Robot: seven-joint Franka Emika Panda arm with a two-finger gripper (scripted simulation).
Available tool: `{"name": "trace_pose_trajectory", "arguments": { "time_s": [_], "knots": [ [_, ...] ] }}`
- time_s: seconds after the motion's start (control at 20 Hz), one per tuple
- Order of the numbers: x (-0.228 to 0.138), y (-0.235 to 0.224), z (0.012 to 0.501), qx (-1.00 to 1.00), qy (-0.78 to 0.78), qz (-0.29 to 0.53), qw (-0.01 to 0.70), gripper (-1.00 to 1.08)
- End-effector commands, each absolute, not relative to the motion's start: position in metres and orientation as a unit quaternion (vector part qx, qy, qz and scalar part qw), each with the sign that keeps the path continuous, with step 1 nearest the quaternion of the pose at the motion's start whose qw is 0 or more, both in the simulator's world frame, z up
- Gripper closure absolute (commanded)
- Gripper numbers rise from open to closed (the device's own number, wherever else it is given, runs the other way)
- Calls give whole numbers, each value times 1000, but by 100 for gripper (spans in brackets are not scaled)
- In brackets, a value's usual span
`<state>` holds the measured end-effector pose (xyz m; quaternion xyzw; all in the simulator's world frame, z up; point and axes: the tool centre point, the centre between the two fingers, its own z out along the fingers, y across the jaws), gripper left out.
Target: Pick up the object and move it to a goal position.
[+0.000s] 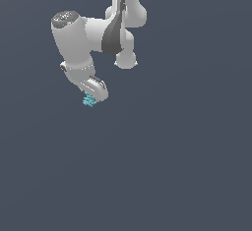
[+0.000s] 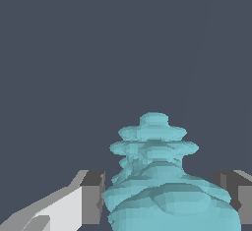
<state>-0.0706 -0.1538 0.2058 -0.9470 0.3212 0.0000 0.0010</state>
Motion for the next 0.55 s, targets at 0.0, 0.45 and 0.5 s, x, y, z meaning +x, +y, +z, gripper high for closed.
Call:
{"name": "trace_pose_trajectory", "arguments": {
  "time_s": [0.0,0.45,0.5],
  "knots": [
    [-78,-155,213,-947,321,0,1,108],
    [-85,-156,221,-947,321,0,0,108],
    [-85,-156,221,-947,321,0,0,108]
  ]
}}
